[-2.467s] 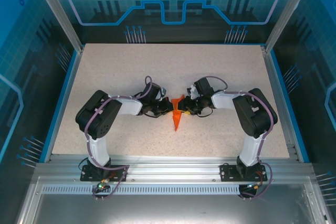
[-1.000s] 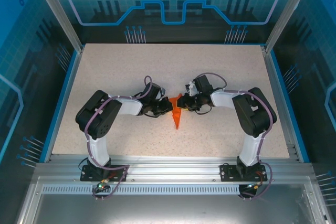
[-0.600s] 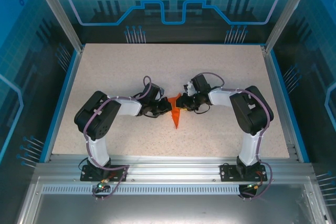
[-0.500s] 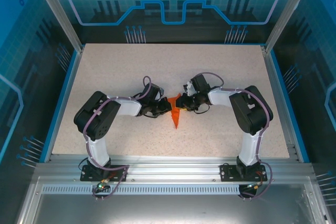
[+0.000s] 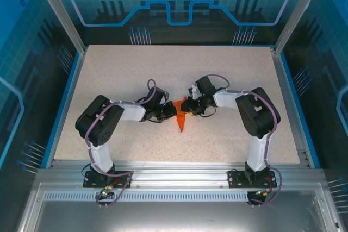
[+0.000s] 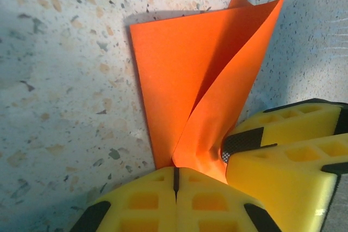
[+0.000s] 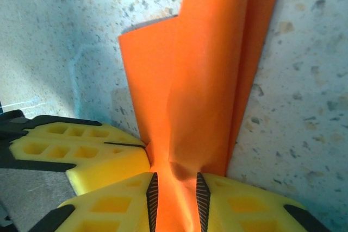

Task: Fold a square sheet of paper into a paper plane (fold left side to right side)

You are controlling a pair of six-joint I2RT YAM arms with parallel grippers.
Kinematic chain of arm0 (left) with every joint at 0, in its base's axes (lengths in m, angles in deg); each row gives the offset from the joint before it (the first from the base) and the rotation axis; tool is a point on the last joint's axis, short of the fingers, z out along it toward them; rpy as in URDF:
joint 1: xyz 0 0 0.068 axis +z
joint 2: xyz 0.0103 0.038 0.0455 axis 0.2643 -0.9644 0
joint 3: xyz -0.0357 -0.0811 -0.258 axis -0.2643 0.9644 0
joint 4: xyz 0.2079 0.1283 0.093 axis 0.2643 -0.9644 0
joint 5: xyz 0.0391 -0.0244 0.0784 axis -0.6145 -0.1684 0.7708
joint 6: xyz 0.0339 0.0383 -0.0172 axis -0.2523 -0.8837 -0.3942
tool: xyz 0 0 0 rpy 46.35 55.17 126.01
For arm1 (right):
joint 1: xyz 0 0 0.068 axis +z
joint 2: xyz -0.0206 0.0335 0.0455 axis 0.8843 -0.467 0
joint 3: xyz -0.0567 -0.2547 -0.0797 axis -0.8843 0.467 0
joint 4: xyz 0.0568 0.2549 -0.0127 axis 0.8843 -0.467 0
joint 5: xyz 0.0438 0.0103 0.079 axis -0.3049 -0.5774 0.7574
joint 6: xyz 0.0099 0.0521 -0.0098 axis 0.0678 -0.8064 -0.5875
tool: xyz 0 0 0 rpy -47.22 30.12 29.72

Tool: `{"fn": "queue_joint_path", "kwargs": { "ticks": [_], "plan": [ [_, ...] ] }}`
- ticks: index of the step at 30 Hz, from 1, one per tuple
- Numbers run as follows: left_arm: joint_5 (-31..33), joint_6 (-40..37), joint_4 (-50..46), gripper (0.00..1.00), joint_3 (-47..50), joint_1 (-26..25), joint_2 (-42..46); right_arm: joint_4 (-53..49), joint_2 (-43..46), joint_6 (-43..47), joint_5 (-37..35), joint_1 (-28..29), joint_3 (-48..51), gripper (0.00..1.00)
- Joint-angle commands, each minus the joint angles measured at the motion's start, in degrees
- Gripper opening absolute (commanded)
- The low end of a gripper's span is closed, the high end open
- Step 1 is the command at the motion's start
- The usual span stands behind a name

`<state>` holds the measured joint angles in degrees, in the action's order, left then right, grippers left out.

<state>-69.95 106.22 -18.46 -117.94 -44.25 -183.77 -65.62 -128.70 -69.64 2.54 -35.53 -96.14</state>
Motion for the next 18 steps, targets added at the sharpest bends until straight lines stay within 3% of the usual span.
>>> {"fn": "queue_joint_path", "kwargs": {
  "ticks": [1, 8, 15, 18],
  "plan": [
    [1.9, -1.0, -4.5, 0.00, 2.6, 0.6, -0.5, 2.3, 4.8, -0.4, 1.6, -0.3, 2.7, 0.30],
    [1.6, -0.6, -3.7, 0.00, 2.7, 0.6, -1.1, 1.2, 13.0, -0.6, 2.6, 0.3, 7.6, 0.31],
    [1.5, -0.7, -3.7, 0.00, 2.8, 0.6, -1.1, 7.7, 16.6, -5.4, 3.7, 5.8, 15.6, 0.30],
    [1.4, -0.7, -3.6, 0.00, 2.8, 0.6, -1.1, 5.3, 17.1, -4.5, 0.9, 7.9, 14.8, 0.30]
  ]
}}
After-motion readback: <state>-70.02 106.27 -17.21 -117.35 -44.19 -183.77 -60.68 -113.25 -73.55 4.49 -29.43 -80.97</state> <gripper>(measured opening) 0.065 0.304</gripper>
